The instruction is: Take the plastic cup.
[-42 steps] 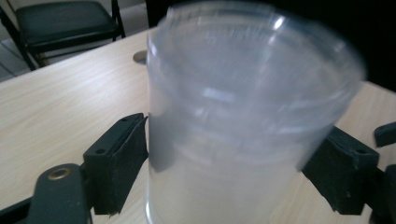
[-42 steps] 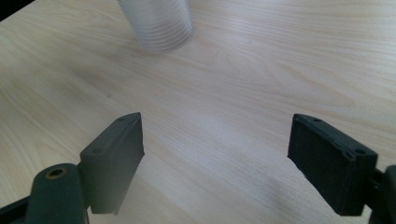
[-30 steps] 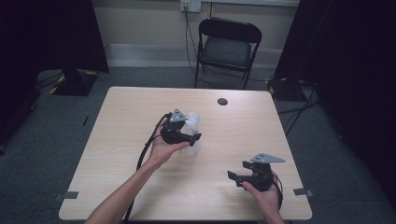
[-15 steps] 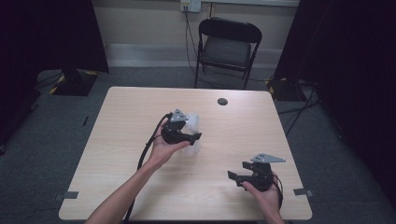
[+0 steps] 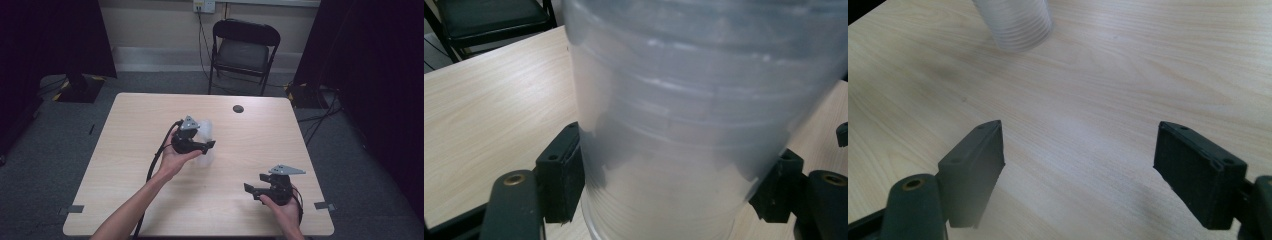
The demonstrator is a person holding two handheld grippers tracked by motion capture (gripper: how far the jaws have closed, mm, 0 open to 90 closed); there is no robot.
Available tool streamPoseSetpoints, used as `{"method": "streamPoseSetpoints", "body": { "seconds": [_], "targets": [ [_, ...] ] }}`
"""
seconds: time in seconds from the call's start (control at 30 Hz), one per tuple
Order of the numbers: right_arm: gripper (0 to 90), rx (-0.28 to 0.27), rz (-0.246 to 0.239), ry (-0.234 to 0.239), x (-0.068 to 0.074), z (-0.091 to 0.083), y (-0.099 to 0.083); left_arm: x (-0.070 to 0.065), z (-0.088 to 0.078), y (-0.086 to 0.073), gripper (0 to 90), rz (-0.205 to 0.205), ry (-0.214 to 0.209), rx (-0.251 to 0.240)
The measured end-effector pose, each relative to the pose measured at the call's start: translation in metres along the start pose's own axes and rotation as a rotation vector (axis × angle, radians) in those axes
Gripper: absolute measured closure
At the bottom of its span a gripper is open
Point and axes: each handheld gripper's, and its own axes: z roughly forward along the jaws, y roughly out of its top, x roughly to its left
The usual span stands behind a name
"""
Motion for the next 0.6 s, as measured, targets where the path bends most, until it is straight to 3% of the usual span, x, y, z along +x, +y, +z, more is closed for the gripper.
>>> {"method": "streamPoseSetpoints", "body": {
  "seconds": [0.6],
  "targets": [
    [20.3,-0.01,-0.005,-0.015,-0.0033,-0.0019,-0.0026,-0.0006,-0.0054,0.0053,30.1,-0.027,-0.019,-0.043]
  ]
}}
